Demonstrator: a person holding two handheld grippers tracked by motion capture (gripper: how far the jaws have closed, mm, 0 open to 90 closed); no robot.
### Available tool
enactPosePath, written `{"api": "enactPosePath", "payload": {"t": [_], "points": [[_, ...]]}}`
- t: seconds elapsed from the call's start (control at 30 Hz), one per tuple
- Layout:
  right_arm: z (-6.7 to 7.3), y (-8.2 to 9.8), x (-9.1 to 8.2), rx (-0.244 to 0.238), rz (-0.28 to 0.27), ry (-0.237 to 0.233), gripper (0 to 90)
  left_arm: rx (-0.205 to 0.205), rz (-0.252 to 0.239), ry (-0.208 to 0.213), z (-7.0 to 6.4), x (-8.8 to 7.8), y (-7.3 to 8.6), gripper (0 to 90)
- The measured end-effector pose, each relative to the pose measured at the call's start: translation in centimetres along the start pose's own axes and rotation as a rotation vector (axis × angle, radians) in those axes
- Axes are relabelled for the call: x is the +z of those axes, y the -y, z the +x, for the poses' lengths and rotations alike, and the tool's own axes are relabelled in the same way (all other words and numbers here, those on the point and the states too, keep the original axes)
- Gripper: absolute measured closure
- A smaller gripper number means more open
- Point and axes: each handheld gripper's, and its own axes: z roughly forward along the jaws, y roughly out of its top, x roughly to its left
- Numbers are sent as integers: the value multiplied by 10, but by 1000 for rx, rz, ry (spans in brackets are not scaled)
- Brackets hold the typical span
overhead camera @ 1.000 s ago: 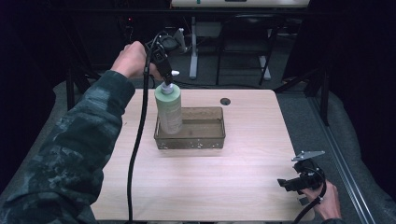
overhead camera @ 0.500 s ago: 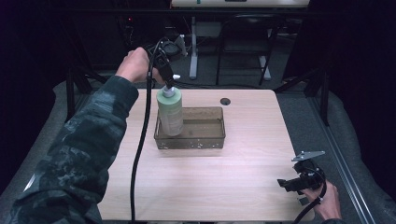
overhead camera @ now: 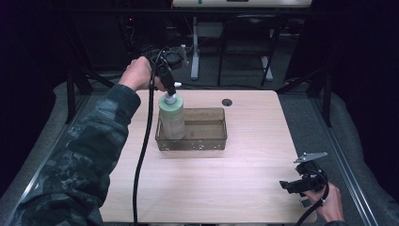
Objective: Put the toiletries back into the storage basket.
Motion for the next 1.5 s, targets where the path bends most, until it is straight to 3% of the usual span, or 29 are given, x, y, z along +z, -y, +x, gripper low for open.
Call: {"api": "enactPosePath", "payload": {"t": [0.67,1.23,1.5], "points": [[1,0,3,-7,6,-7,57,-12,16,31,5,15,17,629],[2,0,3,-10,5,-7,53,-10,73,53,7,24,25,629],[1,0,1,-6,-7,0,52,-45,17,73,11,25,32,625]]}}
